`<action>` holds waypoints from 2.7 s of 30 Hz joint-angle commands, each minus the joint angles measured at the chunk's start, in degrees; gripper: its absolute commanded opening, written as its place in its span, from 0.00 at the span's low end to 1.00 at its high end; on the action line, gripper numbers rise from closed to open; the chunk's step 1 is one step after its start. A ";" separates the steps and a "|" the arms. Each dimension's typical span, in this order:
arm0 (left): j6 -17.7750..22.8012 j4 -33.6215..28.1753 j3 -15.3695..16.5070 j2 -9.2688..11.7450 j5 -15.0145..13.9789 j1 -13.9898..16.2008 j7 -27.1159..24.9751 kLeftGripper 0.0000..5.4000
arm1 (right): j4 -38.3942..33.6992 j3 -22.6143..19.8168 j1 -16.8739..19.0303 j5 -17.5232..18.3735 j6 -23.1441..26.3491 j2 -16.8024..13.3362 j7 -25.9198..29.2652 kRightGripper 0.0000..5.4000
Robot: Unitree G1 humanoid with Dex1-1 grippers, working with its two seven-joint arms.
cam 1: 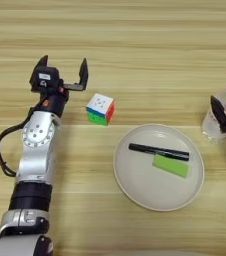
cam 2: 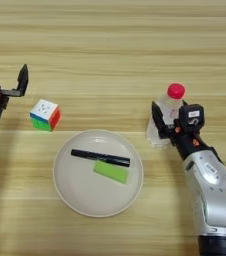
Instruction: Move the objects on the table
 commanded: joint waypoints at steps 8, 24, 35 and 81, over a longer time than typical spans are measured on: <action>-0.47 0.03 -0.40 -0.26 0.32 -0.68 0.37 1.00 | -1.57 0.55 -6.37 -0.43 3.24 -2.30 1.22 0.58; -0.38 -1.19 -0.48 -0.46 0.57 0.38 0.50 1.00 | -0.34 6.00 -14.55 -1.80 5.27 0.41 1.09 0.58; -0.26 -1.42 -0.49 -0.46 0.55 0.39 0.42 1.00 | 1.92 9.57 -16.37 -3.48 4.24 4.52 0.37 0.58; -0.03 -1.99 -0.49 -0.45 0.67 0.52 0.55 1.00 | 10.25 10.78 -13.49 -5.67 -0.91 8.19 0.30 0.88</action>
